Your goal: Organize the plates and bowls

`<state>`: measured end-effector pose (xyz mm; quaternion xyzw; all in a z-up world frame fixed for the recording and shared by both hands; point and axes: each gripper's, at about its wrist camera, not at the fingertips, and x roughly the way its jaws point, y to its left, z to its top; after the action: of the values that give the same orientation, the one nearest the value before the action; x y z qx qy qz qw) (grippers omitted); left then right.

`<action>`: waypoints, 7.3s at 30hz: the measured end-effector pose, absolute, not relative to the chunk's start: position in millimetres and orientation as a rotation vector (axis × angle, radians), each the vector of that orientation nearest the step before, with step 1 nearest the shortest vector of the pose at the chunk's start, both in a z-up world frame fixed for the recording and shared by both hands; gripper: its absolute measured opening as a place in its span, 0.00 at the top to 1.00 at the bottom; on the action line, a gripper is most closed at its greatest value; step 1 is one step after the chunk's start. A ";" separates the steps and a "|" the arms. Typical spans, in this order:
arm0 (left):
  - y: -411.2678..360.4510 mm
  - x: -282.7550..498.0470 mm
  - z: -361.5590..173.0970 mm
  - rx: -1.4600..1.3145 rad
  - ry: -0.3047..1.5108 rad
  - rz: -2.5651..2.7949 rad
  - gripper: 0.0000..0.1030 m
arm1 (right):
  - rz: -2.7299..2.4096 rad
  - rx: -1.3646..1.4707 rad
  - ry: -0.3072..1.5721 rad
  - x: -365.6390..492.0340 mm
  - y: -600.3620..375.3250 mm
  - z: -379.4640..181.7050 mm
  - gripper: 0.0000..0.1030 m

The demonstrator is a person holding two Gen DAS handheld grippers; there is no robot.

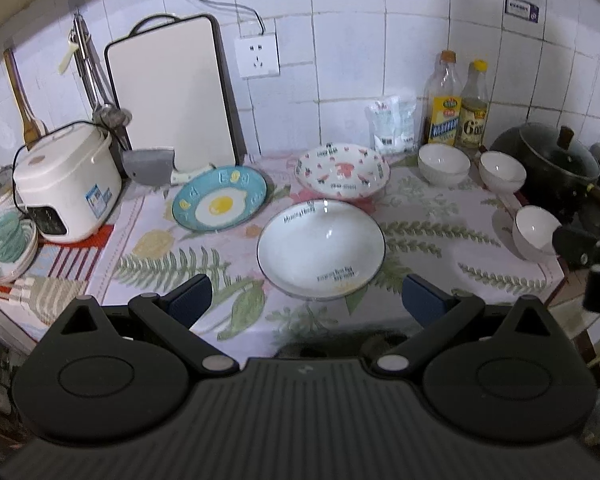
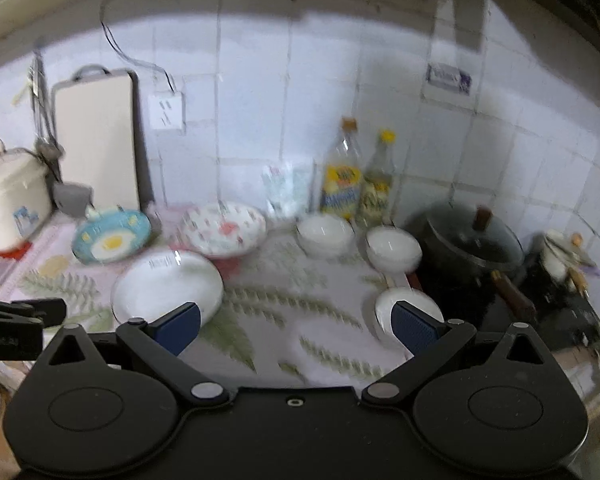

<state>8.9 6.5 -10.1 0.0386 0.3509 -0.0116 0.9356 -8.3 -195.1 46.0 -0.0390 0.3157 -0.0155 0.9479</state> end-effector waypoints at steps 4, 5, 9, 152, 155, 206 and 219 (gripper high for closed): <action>24.7 22.3 -1.7 -0.042 0.633 -0.062 0.00 | 0.069 -0.098 0.507 -0.6 -197.2 46.4 0.00; 30.5 26.5 -0.1 -0.079 0.619 -0.069 0.00 | 0.100 -0.094 0.468 3.2 -198.5 43.6 0.00; 43.5 41.1 -0.7 -0.105 0.572 -0.035 0.00 | 0.157 -0.022 0.418 28.2 -202.0 31.8 0.00; 25.2 282.6 -97.1 -0.042 0.848 -0.213 0.32 | 0.431 0.375 0.783 254.6 -230.3 -50.7 0.17; 34.9 309.7 -102.5 -0.074 0.851 -0.206 0.32 | 0.441 0.416 0.825 286.2 -228.7 -60.0 0.17; 30.1 392.7 -202.9 -0.195 0.940 -0.076 0.81 | 0.198 0.453 0.999 400.9 -225.0 -188.2 0.85; 16.1 337.9 -127.3 -0.102 0.929 -0.167 0.81 | 0.231 0.465 0.934 336.4 -245.1 -125.1 0.84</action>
<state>337.9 16.1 -127.3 -0.0491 0.4474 -0.0806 0.8893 336.4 -245.1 -125.1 0.2216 0.4450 0.1103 0.8606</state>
